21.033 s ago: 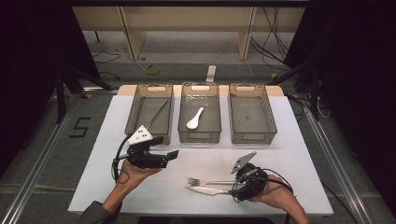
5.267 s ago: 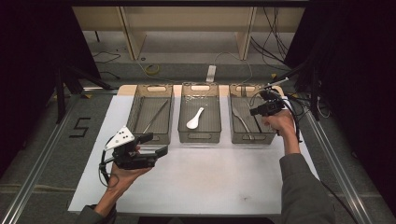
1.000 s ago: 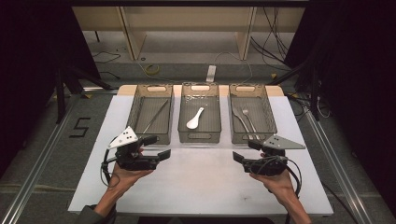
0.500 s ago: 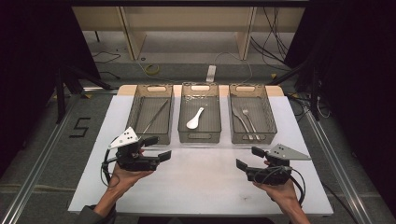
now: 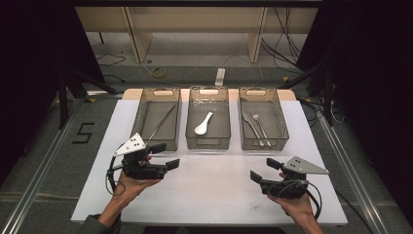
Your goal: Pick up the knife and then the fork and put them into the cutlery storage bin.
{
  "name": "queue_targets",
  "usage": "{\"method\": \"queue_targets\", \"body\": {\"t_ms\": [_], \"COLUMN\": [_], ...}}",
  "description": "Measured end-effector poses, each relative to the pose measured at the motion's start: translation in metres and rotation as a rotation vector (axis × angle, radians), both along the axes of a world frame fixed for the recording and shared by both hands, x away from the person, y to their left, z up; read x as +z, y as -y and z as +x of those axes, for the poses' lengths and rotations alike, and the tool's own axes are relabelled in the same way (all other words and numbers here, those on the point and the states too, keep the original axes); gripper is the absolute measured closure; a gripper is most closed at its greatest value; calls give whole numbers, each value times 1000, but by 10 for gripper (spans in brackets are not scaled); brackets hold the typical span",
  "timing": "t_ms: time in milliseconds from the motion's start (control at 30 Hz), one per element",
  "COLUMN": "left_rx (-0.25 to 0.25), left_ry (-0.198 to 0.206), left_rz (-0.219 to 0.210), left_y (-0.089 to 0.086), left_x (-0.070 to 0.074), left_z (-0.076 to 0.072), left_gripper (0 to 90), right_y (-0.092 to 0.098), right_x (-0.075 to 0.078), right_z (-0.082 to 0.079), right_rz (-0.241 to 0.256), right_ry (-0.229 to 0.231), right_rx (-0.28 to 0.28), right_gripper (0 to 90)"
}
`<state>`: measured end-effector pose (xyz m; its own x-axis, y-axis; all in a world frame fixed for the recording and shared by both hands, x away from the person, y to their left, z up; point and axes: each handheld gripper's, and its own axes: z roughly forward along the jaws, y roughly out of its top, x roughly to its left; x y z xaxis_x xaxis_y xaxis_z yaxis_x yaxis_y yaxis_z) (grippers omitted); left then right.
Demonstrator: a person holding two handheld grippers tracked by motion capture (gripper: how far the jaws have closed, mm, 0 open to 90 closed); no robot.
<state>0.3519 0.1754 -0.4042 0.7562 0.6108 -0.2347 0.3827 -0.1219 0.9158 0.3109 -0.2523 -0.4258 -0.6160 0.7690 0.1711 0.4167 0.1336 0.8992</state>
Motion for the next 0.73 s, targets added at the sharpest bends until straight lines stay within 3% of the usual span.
{"method": "queue_targets", "body": {"t_ms": [733], "left_rx": [0], "left_ry": [-1], "left_rz": [4], "left_y": [0], "left_x": [0], "left_z": [0], "left_gripper": [175], "right_y": [1], "right_x": [1], "right_z": [1], "right_rz": [-2], "right_ry": [12], "right_rx": [-5], "right_gripper": [212]}}
